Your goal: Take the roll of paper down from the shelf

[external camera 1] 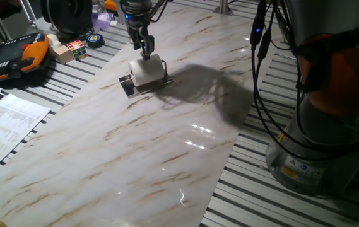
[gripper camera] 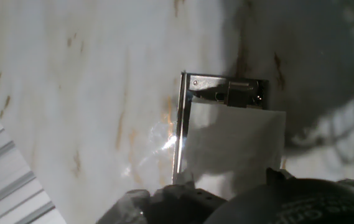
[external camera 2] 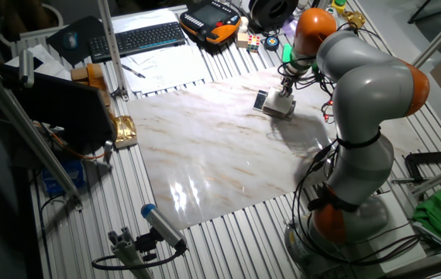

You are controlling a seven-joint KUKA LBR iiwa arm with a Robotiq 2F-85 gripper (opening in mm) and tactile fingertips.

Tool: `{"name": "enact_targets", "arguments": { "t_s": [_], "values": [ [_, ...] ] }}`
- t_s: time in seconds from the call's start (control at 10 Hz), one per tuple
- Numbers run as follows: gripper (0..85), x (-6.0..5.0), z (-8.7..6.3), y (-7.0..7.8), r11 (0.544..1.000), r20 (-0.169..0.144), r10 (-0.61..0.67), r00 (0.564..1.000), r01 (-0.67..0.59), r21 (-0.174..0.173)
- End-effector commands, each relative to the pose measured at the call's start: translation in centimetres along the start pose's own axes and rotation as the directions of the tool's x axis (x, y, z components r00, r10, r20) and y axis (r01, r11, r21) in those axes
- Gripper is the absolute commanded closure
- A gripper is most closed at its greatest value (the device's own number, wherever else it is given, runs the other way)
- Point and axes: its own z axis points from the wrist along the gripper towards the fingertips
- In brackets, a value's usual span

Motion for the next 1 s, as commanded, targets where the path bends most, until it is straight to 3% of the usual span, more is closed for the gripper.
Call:
{"name": "enact_targets", "arguments": {
  "t_s": [0.0,0.2,0.5,0.9],
  "values": [
    [0.0,0.1,0.3,0.2,1.0,-0.001,0.02,1.0,-0.02,0.005],
    [0.0,0.2,1.3,0.2,0.999,-0.014,0.048,0.999,-0.048,0.013],
    [0.0,0.1,2.6,0.1,0.997,-0.012,0.072,0.997,-0.072,0.008],
    [0.0,-0.3,4.0,-0.1,0.994,-0.007,0.11,0.994,-0.109,0.026]
  ]
}}
